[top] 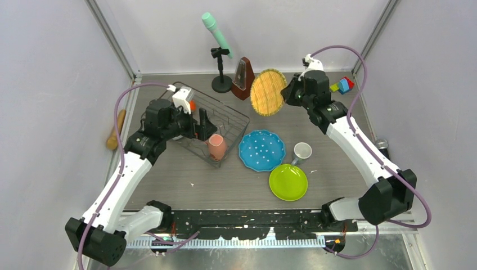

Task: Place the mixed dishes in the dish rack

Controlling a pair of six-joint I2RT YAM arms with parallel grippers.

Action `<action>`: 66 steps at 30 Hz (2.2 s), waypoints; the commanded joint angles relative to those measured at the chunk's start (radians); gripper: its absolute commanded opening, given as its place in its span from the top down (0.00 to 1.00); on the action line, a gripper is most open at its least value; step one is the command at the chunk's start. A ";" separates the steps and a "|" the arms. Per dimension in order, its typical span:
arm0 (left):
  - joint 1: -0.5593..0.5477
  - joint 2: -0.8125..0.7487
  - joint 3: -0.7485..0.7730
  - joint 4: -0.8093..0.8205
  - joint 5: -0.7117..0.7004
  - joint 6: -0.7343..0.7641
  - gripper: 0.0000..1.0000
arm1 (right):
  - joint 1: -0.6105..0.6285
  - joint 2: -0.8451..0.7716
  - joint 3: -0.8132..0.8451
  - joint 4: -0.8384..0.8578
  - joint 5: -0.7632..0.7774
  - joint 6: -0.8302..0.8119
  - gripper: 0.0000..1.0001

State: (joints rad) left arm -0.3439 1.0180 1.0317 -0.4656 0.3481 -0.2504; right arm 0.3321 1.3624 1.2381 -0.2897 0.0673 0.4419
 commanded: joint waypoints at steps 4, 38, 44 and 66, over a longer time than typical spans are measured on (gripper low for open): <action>0.003 -0.062 0.014 -0.034 -0.148 -0.010 0.00 | 0.143 0.013 0.156 0.034 0.005 -0.248 1.00; 0.004 -0.230 -0.101 -0.116 -0.407 0.006 0.00 | 0.427 0.409 0.485 0.108 0.044 -0.632 1.00; 0.003 -0.237 -0.110 -0.119 -0.406 0.021 0.00 | 0.427 0.391 0.513 0.095 0.041 -0.627 1.00; 0.003 -0.239 -0.113 -0.123 -0.414 0.022 0.00 | 0.444 0.472 0.391 0.162 0.079 -0.629 1.00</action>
State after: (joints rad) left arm -0.3439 0.7937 0.9192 -0.6189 -0.0528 -0.2481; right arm 0.7597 1.8378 1.6436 -0.2249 0.1413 -0.2035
